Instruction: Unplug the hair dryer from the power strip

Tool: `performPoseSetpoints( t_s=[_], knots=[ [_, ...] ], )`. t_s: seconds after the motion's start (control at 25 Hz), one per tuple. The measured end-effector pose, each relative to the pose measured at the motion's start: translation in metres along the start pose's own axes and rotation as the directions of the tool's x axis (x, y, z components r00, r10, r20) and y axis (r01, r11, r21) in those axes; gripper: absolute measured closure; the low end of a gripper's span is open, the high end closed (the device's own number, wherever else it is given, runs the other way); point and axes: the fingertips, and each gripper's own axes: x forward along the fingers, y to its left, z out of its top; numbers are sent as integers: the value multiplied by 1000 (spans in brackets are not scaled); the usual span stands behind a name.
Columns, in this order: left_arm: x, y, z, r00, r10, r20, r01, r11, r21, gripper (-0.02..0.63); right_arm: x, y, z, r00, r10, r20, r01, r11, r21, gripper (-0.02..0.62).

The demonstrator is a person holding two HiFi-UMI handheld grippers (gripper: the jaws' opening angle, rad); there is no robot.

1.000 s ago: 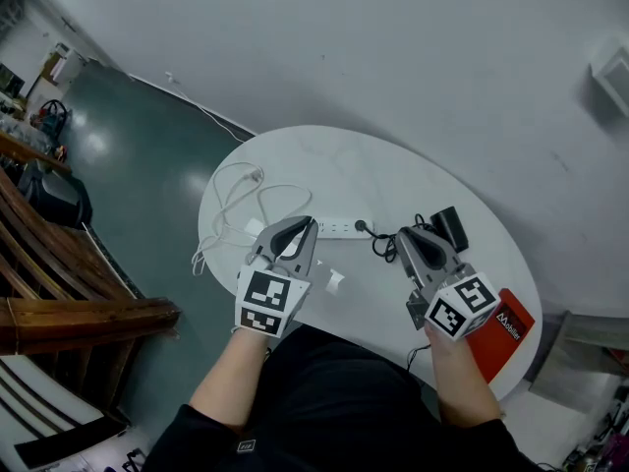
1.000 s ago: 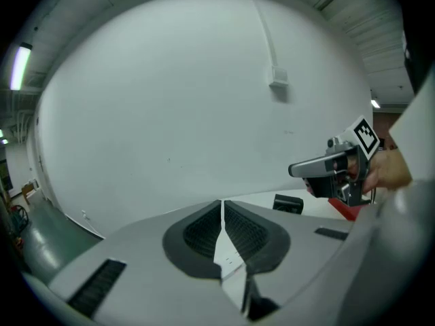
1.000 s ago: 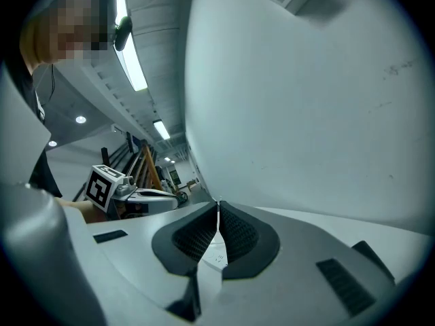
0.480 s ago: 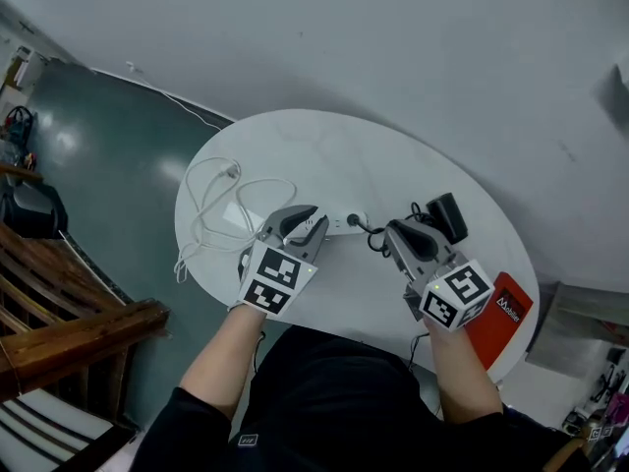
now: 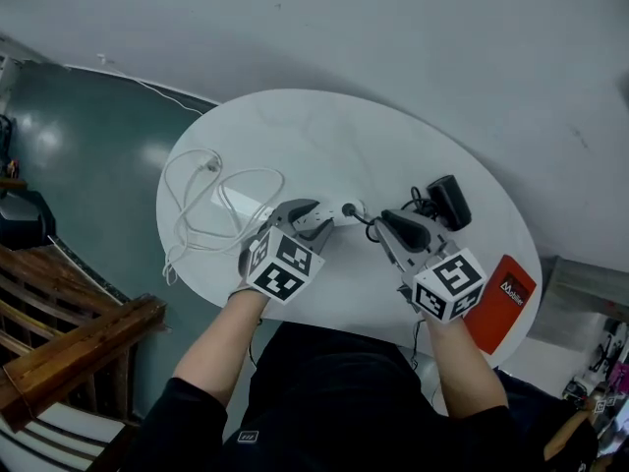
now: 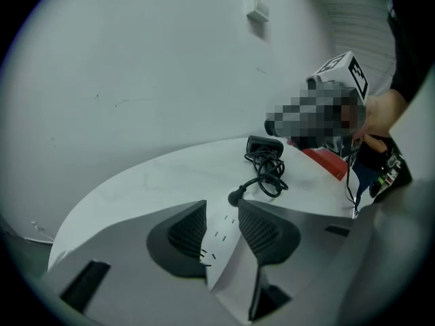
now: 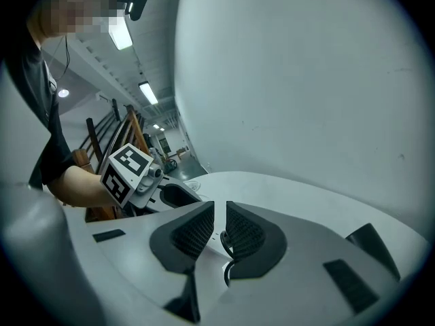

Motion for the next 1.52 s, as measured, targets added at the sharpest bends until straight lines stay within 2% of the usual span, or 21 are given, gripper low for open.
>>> performPoseSetpoints(
  t_s=[0.56, 0.72, 0.88, 1.0, 1.12, 1.24, 1.36, 1.52],
  knots=[
    [38, -7, -24, 996, -48, -75, 52, 997, 55, 443, 21, -8, -28, 998, -15, -57, 16, 1000, 25, 554],
    [44, -9, -29, 994, -58, -96, 64, 996, 65, 443, 21, -4, -31, 997, -9, -77, 9, 1000, 6, 552],
    [46, -7, -30, 993, -57, -102, 64, 996, 64, 455, 21, -5, -31, 997, -8, -74, 8, 1000, 8, 490],
    [46, -7, -29, 993, -56, -107, 64, 995, 72, 462, 26, -9, -30, 996, -15, -87, 14, 1000, -7, 485],
    [47, -8, -30, 992, -54, -117, 66, 993, 95, 459, 36, -6, -33, 992, 9, -129, -13, 999, -34, 461],
    [47, -8, -31, 991, -65, -115, 75, 994, 85, 459, 45, -2, -36, 984, 42, -172, -50, 998, -43, 448],
    [47, -9, -29, 993, -62, -105, 71, 994, 83, 460, 50, -3, -36, 976, 41, -213, -62, 994, -91, 448],
    [47, -8, -29, 994, -59, -92, 67, 994, 81, 460, 60, 1, -51, 947, 29, -319, -87, 982, -168, 448]
  ],
)
